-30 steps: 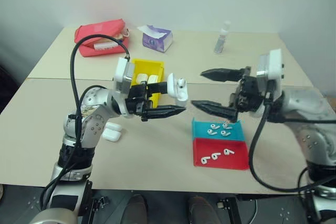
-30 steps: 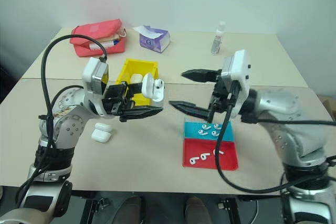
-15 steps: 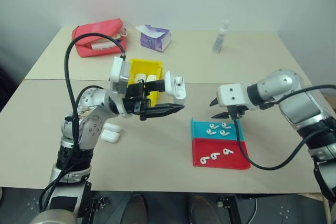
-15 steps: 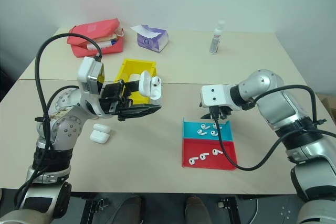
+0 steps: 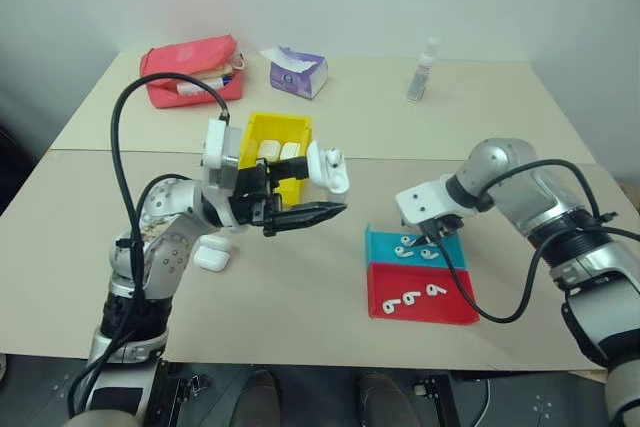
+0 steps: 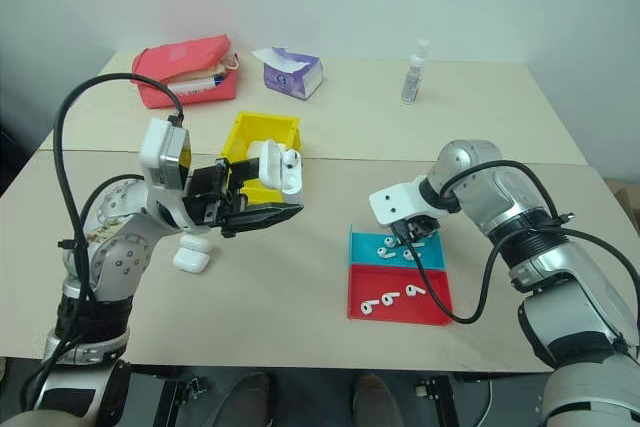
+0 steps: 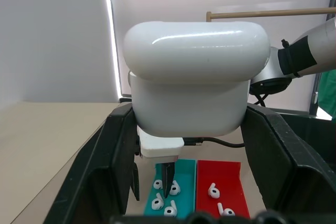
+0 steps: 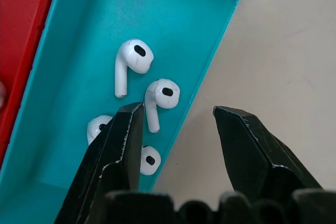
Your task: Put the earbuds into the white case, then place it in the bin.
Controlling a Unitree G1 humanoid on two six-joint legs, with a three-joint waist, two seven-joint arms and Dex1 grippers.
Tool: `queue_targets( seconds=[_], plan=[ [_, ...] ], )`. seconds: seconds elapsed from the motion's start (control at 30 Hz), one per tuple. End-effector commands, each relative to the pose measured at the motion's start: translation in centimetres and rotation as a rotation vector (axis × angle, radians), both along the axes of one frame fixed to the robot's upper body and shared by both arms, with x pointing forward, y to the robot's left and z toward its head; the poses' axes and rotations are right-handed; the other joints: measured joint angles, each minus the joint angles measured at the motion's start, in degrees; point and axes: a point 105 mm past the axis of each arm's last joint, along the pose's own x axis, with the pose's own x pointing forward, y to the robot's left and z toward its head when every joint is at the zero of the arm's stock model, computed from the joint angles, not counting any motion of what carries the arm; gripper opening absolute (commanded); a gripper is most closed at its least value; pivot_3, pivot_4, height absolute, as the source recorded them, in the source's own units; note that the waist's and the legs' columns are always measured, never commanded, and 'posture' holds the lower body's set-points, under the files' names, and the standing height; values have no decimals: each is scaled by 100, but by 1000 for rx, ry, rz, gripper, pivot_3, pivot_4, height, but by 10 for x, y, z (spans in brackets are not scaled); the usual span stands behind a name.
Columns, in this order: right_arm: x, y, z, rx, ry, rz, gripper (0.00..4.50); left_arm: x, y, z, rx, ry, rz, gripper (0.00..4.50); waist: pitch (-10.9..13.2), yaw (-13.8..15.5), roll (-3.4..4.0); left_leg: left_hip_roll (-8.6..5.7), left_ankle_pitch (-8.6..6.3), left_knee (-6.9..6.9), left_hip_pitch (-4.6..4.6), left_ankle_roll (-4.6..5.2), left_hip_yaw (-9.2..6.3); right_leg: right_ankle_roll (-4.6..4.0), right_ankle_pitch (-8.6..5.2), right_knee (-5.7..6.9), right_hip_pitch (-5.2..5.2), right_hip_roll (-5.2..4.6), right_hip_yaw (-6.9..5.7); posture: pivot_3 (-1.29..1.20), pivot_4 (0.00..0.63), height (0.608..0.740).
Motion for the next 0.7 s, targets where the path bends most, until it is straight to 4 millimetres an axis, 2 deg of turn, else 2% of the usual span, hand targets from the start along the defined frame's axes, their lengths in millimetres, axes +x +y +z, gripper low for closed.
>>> queue_targets(
  seconds=[0.03,0.63,0.7],
  plan=[
    [1,2,6,4,-32,21,2570,-8,1,9,-23,-55,3,2722,0,0,0,0,0,0,0,0,1,0,0,1,0,0,0,0,150,740],
    [0,2,-10,-19,-21,43,2570,-6,3,9,-33,-32,19,2722,0,-4,0,0,0,2,8,-1,0,0,0,4,6,0,1,0,150,740],
    [0,1,-13,-29,-26,46,2182,-6,3,7,-33,-30,21,2722,0,-4,0,0,0,2,9,-1,0,0,0,5,7,0,0,0,150,740]
  ],
)
